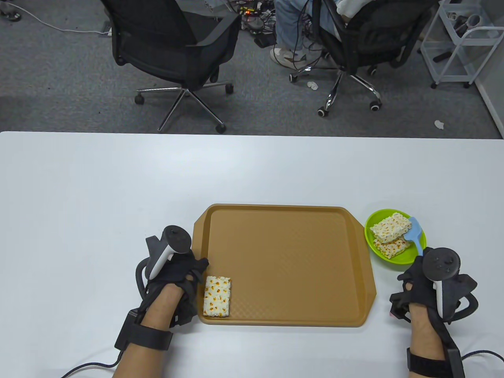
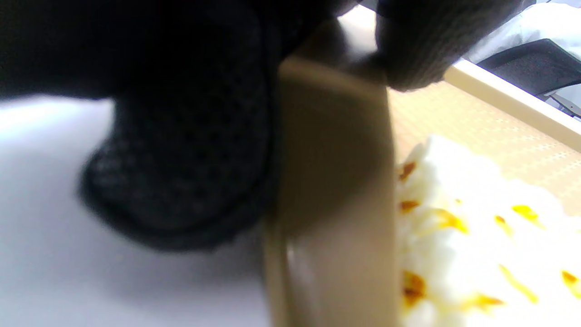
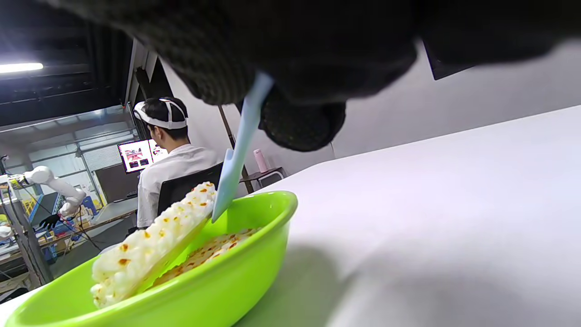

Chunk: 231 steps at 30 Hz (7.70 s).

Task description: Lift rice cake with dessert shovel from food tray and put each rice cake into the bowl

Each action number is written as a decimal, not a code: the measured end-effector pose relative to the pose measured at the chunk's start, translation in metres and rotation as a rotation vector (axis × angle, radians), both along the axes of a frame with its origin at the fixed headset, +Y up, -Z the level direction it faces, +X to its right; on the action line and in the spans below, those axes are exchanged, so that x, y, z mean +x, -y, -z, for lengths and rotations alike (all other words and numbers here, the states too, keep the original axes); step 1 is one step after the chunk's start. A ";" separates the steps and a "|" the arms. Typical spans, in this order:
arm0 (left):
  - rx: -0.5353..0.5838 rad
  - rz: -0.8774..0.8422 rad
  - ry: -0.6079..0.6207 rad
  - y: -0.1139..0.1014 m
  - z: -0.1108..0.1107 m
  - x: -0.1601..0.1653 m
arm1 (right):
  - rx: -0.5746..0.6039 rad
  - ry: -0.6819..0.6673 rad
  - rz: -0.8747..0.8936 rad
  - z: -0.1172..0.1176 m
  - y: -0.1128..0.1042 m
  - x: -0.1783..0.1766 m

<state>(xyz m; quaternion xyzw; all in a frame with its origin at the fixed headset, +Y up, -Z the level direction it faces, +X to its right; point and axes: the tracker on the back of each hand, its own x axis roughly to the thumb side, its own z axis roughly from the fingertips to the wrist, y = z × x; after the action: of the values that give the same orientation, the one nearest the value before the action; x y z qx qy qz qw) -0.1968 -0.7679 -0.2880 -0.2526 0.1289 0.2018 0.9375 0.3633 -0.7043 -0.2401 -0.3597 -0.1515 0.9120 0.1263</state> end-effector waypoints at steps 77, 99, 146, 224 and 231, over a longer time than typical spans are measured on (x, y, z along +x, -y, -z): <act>-0.009 -0.013 0.001 0.000 0.001 -0.001 | -0.439 -1.142 0.517 -0.025 0.057 -0.257; -0.025 -0.064 -0.007 0.001 0.003 -0.005 | -0.396 -1.099 0.710 -0.021 0.047 -0.238; -0.084 -0.180 0.002 0.003 0.005 -0.013 | 0.116 0.013 0.713 -0.047 -0.011 0.006; 0.503 -0.089 -0.115 -0.062 -0.010 -0.038 | -0.106 -0.622 0.098 -0.019 0.010 -0.158; 0.502 0.203 0.141 -0.067 -0.032 -0.002 | -0.285 -0.815 -0.127 -0.016 0.028 -0.170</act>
<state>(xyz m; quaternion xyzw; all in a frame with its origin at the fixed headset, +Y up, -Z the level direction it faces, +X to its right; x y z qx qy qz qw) -0.1988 -0.7014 -0.2556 -0.0117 0.0342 0.1142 0.9928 0.1933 -0.7323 -0.2237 0.0256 0.0164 0.9972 0.0686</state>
